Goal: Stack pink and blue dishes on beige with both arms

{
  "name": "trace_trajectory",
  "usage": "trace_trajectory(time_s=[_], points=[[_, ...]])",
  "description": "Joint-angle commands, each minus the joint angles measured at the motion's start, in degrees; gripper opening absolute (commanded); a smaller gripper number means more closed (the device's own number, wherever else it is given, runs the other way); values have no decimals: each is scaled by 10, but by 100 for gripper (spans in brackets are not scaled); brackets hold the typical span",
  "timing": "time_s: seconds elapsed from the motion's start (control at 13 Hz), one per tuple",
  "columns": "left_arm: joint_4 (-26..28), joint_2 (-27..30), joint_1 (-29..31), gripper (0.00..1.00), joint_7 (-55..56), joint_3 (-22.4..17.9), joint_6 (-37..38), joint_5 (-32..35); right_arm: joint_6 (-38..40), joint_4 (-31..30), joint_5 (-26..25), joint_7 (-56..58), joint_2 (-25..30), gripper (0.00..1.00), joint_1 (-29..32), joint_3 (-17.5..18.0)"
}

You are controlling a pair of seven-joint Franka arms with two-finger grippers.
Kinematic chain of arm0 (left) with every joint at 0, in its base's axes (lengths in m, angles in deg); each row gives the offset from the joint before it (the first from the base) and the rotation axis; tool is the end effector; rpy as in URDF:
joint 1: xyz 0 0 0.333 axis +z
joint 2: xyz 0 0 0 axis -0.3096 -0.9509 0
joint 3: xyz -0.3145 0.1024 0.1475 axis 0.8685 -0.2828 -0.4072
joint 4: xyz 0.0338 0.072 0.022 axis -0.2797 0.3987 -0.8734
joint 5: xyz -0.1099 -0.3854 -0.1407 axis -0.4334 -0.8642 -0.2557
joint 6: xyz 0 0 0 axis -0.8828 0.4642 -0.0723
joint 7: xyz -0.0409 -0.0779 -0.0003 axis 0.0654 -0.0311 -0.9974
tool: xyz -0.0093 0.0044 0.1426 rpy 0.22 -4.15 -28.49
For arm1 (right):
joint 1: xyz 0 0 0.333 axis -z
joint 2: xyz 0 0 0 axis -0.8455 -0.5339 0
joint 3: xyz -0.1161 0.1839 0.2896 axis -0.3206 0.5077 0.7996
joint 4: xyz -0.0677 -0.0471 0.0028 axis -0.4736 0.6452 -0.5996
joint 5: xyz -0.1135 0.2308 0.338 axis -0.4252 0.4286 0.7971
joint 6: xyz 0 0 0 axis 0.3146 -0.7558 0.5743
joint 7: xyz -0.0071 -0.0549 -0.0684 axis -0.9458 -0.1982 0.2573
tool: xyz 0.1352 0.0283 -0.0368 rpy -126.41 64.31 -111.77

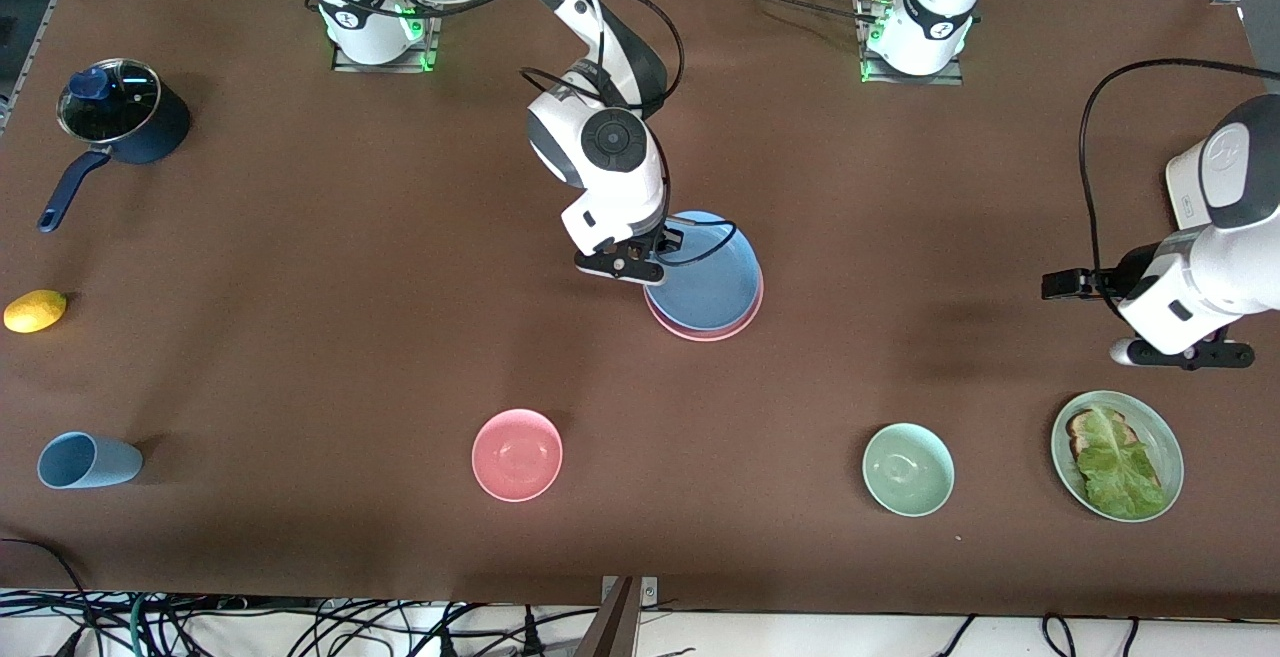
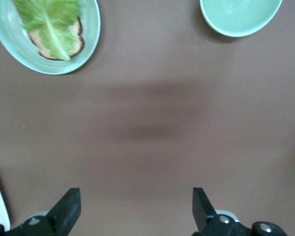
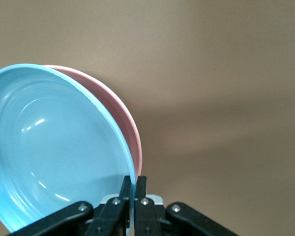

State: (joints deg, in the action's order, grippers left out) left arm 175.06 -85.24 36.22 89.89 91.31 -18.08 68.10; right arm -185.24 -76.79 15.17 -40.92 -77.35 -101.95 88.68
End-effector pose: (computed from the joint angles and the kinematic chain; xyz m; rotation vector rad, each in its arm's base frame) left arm 0.6735 0.0421 0.4632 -3.0955 0.0102 0.3124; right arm 0.5409 0.5622 0.2460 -3.0463 0.3444 0.0592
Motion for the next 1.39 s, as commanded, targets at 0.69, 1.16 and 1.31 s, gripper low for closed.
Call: trace_trajectory(time_s=[0.69, 1.16, 1.31], points=[[36, 152, -136, 100, -54, -137, 58, -44, -7, 23, -2, -7, -20, 37, 1, -11], [48, 159, -140, 100, -100, -159, 20, -87, 42, 35, -52, 8, 8, 100, 3, -46], [47, 163, -141, 100, -104, -160, 10, -87, 89, 36, -47, 60, 37, 100, 16, -72]])
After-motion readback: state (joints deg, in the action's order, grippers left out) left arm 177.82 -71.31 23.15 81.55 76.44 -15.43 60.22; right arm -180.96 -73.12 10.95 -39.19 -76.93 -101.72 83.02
